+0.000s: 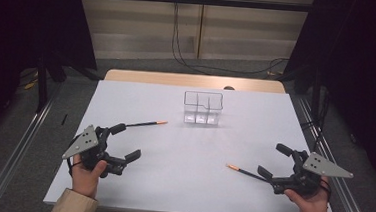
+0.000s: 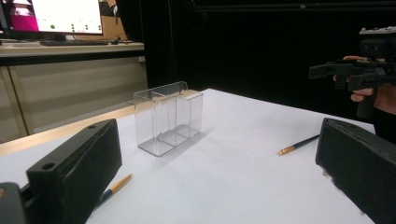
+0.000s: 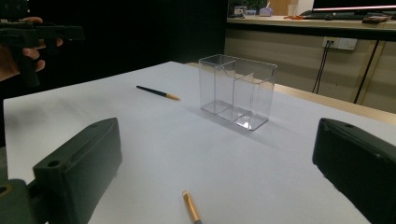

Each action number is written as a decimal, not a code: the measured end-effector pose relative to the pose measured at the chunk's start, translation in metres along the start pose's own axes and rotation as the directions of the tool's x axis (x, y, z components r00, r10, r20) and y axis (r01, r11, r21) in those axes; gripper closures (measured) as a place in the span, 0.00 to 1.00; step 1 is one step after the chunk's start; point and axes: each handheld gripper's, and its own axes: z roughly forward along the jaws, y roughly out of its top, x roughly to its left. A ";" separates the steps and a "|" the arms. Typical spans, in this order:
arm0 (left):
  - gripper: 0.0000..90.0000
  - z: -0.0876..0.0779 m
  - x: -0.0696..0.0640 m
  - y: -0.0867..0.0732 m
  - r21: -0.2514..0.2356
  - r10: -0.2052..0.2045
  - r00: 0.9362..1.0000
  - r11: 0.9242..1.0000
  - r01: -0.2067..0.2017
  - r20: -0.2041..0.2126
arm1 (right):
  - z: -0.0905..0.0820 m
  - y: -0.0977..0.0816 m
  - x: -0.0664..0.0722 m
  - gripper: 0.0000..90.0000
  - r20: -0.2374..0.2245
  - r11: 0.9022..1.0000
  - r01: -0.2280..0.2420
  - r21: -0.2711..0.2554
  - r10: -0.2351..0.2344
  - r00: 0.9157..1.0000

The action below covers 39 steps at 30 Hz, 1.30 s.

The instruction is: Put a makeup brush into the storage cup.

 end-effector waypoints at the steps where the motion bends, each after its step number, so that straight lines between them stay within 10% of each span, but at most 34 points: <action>1: 0.00 0.001 0.002 0.000 -0.001 -0.002 1.000 1.000 0.002 -0.004 | 0.000 0.000 0.000 0.01 -0.001 1.000 0.000 0.000 0.000 1.000; 39: 0.00 0.043 0.046 0.002 0.082 -0.007 0.997 0.997 0.012 -0.070 | 0.000 0.000 -0.001 0.01 -0.008 1.000 0.006 -0.004 -0.006 1.000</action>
